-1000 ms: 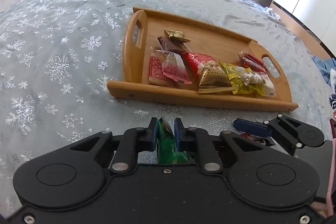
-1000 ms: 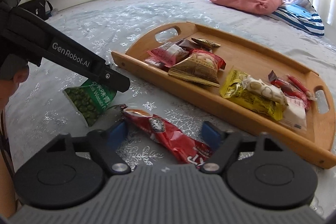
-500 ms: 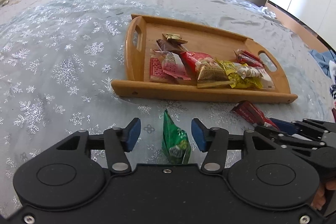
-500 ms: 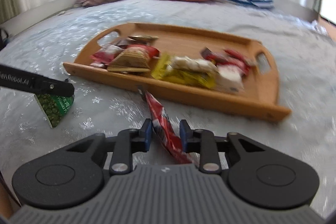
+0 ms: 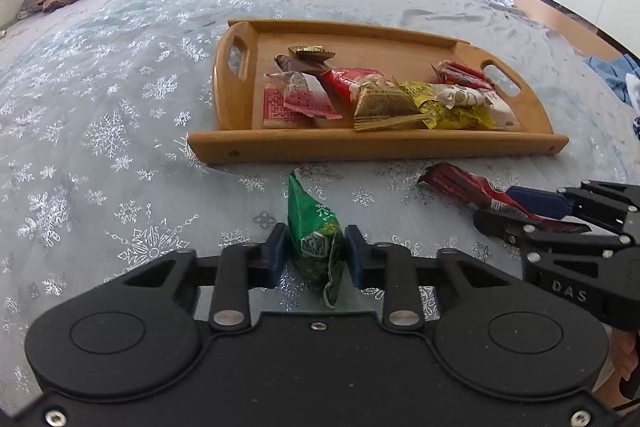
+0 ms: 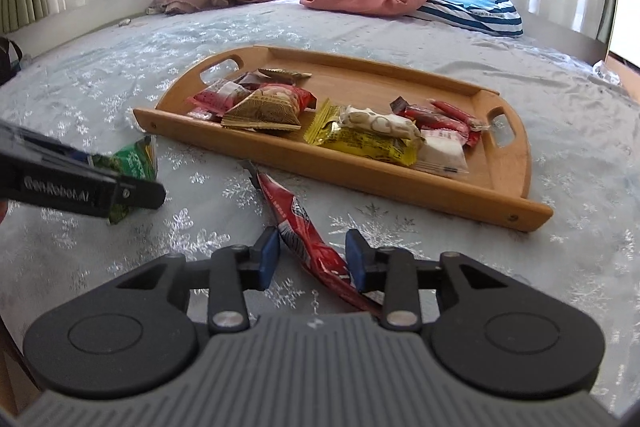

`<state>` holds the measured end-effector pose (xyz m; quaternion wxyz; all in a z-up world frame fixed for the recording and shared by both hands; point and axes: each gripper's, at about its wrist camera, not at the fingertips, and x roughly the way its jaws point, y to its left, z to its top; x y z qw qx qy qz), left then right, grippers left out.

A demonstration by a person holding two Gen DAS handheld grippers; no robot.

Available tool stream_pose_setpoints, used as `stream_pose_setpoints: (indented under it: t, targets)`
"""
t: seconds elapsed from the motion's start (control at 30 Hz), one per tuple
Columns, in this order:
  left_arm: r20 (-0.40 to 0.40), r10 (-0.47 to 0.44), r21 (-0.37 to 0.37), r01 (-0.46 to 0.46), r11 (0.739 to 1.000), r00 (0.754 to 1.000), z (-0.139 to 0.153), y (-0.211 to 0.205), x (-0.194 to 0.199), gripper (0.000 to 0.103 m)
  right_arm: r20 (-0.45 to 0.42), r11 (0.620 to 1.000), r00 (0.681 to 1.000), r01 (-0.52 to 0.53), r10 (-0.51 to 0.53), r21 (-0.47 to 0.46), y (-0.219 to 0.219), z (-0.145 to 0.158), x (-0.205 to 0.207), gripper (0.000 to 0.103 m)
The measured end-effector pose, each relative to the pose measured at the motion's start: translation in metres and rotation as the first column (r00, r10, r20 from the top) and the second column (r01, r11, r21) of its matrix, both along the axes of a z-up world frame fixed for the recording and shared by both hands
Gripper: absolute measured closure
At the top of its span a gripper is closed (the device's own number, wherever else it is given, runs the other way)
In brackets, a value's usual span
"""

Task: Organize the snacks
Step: 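Carry the green packet over the tray with the left tool while the right tool carries the red bar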

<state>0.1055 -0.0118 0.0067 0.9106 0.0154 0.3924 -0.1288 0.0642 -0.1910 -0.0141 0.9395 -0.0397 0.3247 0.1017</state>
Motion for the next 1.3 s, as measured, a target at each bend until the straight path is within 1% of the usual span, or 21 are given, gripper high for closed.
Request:
stream_pose_setpoints:
  t: [0.03,0.07,0.2,0.23,0.43,0.6,0.83,1.07,1.3]
  targets:
    - [0.004,0.000,-0.005,0.000,1.000,1.000,0.001,0.000,-0.001,0.075,0.000,1.000,1.000,0.002,-0.002,0.008,0.000,-0.001,0.002,0.051]
    - [0.009,-0.002,-0.012,0.002,1.000,1.000,0.002,0.000,-0.002,0.075,0.001,1.000,1.000,0.001,-0.001,0.020,0.000,-0.001,0.003,0.064]
    - [0.037,-0.015,0.000,0.015,1.000,0.999,0.009,-0.001,-0.007,0.075,0.008,0.998,1.000,0.005,-0.005,0.060,0.001,0.000,0.003,0.075]
    - [0.047,-0.019,0.006,0.018,1.000,0.999,0.011,-0.002,-0.008,0.075,0.008,0.998,1.000,0.011,-0.012,0.067,0.002,0.002,0.002,0.085]
    - [0.069,-0.024,0.007,0.023,1.000,0.997,0.024,-0.004,-0.010,0.075,0.024,0.992,0.999,0.040,-0.044,0.121,-0.004,0.014,-0.002,0.086]
    - [0.081,-0.030,-0.002,0.031,1.000,0.996,0.033,-0.007,-0.008,0.075,0.050,0.991,0.997,0.046,-0.053,0.128,-0.006,0.027,-0.007,0.086]
    - [0.089,-0.019,-0.034,0.023,0.999,0.996,0.048,-0.011,0.004,0.075,0.085,0.990,0.994,0.061,-0.072,0.126,-0.008,0.043,-0.009,0.086]
    - [0.103,-0.005,-0.070,0.013,0.997,0.995,0.066,-0.013,0.027,0.075,0.100,0.981,0.988,0.101,-0.119,0.168,-0.022,0.061,0.004,0.086]
    - [0.121,0.005,-0.103,0.008,0.995,0.993,0.081,-0.016,0.049,0.075,0.115,0.971,0.979,0.148,-0.172,0.190,-0.041,0.076,0.022,0.086]
